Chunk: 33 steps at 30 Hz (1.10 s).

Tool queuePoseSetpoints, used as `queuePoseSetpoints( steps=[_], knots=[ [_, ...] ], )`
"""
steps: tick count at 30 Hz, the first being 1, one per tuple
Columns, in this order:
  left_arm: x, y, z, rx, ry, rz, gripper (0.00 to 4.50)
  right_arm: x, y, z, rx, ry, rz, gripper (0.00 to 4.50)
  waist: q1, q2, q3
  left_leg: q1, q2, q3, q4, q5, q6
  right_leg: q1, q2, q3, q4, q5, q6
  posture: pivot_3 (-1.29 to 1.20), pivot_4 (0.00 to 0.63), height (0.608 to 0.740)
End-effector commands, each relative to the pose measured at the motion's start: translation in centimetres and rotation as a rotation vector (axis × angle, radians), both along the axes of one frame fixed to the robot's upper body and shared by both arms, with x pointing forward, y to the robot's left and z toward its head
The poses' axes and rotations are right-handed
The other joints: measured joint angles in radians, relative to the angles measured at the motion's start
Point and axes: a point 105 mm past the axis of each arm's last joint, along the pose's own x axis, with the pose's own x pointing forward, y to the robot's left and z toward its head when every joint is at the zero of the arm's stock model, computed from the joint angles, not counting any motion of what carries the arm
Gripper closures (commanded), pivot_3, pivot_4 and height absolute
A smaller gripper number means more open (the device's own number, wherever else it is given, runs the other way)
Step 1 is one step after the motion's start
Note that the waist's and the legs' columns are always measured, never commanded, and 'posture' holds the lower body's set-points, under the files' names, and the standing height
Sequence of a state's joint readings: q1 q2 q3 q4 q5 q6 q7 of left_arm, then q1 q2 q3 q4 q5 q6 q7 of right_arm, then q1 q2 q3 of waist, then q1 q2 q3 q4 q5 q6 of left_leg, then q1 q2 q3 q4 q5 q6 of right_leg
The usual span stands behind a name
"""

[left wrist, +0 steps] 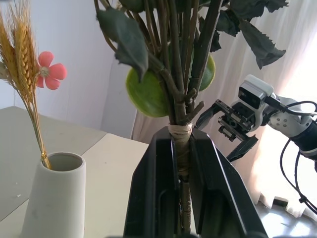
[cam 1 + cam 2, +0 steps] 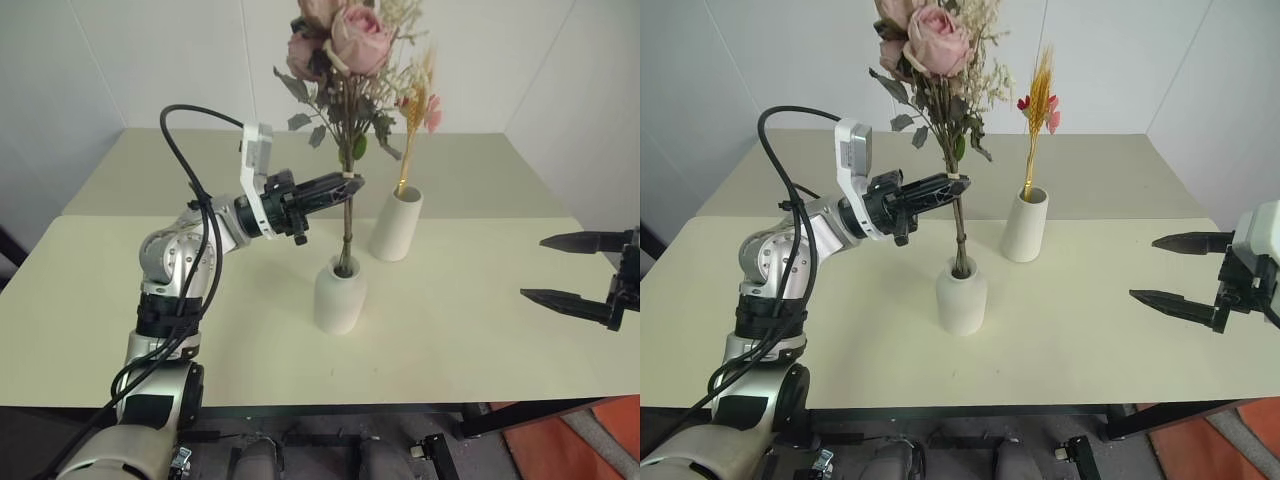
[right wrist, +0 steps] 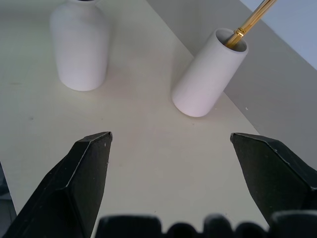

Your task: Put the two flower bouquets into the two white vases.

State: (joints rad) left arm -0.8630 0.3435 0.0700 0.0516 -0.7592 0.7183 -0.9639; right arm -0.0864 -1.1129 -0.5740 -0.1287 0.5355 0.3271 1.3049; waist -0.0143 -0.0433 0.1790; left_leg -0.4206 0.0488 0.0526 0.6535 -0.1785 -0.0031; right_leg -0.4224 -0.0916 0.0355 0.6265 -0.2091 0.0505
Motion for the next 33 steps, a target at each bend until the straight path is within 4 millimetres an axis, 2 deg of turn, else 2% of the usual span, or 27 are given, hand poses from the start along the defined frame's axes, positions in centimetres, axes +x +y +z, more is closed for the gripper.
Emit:
queuePoseSetpoints(
  steps=[1, 8, 16, 17, 18, 23, 25, 27, 30, 33],
  knots=[
    [-0.6, 0.0, 0.7, -0.004, -0.068, -0.012, 4.43, -0.4, 0.0, 1.4, 0.008, -0.067, 0.002, 0.00, 0.000, 0.000, 0.000, 0.000, 0.000, 0.000, 0.000, 0.000, 0.000, 0.000, 0.000, 0.000, 0.000, 0.000, 0.000, 0.00, 0.150, 0.740],
    [-1.8, -0.1, -1.0, 0.052, -0.151, -0.064, 4.43, -0.4, 0.0, 1.3, 0.008, -0.068, 0.002, 0.00, 0.001, 0.000, 0.000, 0.000, 0.000, 0.000, 0.000, 0.000, 0.000, 0.000, 0.000, 0.000, 0.000, 0.000, 0.000, 0.00, 0.150, 0.740],
    [-2.1, 0.0, -2.1, 0.092, -0.213, -0.060, 4.43, -0.2, -0.1, 1.3, 0.004, -0.071, 0.003, 0.00, 0.001, 0.000, 0.000, 0.000, 0.000, 0.000, 0.000, 0.000, 0.000, 0.000, 0.000, 0.000, 0.000, 0.000, 0.000, 0.00, 0.150, 0.740],
    [-2.3, 0.1, -2.3, 0.103, -0.215, -0.070, 3.72, -0.2, -0.2, 1.3, 0.003, -0.071, 0.003, 0.00, 0.000, 0.000, 0.000, 0.000, 0.000, 0.000, 0.000, 0.000, 0.000, 0.000, 0.000, 0.000, 0.000, 0.000, 0.000, 0.00, 0.150, 0.740],
    [-2.4, 0.2, -2.5, 0.127, -0.214, -0.077, 3.53, -0.2, -0.2, 1.3, 0.002, -0.071, 0.002, 0.00, 0.000, 0.000, 0.000, 0.000, 0.000, 0.000, 0.000, 0.000, 0.000, 0.000, 0.000, 0.000, 0.000, 0.000, 0.000, 0.00, 0.150, 0.740],
    [-1.9, 0.4, -5.2, 0.348, -0.207, -0.050, 1.87, -0.1, -0.3, 1.3, -0.005, -0.071, 0.002, 0.00, 0.001, 0.000, 0.000, 0.000, 0.000, 0.000, 0.000, 0.000, 0.000, 0.000, 0.000, 0.000, 0.000, 0.000, 0.000, 0.00, 0.150, 0.740],
    [-1.4, 0.6, -5.4, 0.397, -0.173, -0.024, 1.11, 0.0, -0.3, 1.4, -0.007, -0.072, 0.002, 0.00, 0.001, 0.000, 0.000, 0.000, 0.000, 0.000, 0.000, 0.000, 0.000, 0.000, 0.000, 0.000, -0.001, 0.000, 0.000, 0.00, 0.150, 0.740],
    [-1.2, 1.0, -4.7, 0.412, -0.184, 0.001, 0.58, 0.0, -0.3, 1.4, -0.009, -0.073, 0.002, 0.00, 0.001, 0.000, 0.000, -0.001, 0.000, 0.000, 0.000, 0.000, 0.000, 0.000, 0.000, 0.000, -0.001, 0.000, 0.000, 0.00, 0.150, 0.740],
    [-1.7, 2.1, -3.2, 0.417, -0.207, 0.003, 0.58, 0.1, -0.4, 1.4, -0.014, -0.071, -0.001, 0.00, 0.001, 0.000, 0.000, -0.001, 0.000, 0.000, 0.000, 0.000, 0.000, -0.001, 0.000, 0.000, -0.001, -0.001, 0.000, 0.00, 0.150, 0.740],
    [-2.1, 4.1, -2.4, 0.467, -0.240, 0.028, 0.58, 0.1, -0.5, 1.4, -0.018, -0.067, -0.003, 0.00, -0.005, 0.000, 0.000, -0.001, 0.000, 0.000, 0.000, 0.000, 0.000, -0.001, 0.000, 0.000, -0.001, -0.001, 0.000, 0.00, 0.150, 0.740]
  ],
)
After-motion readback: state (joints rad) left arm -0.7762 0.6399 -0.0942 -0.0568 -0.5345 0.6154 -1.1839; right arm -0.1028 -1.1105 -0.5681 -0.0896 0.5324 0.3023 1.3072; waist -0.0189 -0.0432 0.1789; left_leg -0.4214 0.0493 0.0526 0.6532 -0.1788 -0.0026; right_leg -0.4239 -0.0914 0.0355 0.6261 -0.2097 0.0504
